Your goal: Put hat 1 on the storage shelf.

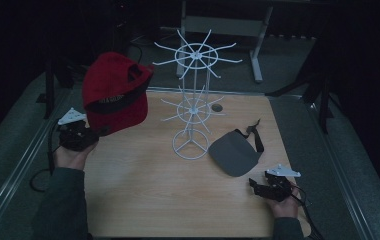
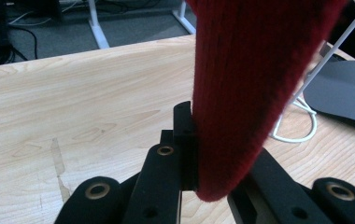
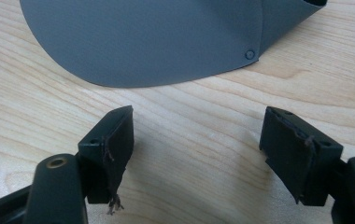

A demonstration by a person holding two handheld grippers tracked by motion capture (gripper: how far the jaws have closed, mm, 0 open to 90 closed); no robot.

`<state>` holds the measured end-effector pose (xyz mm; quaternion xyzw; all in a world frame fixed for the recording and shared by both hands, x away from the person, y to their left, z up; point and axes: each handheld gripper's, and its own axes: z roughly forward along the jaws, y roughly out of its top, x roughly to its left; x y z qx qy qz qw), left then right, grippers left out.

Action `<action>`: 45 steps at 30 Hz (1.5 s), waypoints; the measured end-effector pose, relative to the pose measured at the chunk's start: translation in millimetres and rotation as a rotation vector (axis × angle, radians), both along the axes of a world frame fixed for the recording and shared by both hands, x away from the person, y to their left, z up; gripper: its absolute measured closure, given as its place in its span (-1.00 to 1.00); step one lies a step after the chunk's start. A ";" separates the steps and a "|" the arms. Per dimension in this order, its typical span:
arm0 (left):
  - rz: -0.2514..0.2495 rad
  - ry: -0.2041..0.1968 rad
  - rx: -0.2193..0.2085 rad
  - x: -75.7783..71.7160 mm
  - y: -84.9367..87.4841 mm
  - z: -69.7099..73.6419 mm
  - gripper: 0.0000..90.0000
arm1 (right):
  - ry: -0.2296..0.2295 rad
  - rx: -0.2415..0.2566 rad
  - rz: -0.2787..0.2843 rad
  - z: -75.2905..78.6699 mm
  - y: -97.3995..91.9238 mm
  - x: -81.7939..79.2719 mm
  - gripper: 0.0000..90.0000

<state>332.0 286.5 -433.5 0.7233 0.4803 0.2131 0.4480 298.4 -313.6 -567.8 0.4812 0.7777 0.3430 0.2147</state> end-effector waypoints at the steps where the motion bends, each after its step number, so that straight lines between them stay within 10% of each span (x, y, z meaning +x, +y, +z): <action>1: 0.001 0.000 -0.001 0.0 -0.1 0.7 0.91 | 0.000 0.000 0.000 0.0 0.0 0.0 -0.42; 45: -0.001 -0.067 -0.011 3.1 -10.2 22.8 0.91 | -0.001 -0.001 0.001 0.0 -0.1 0.1 -0.42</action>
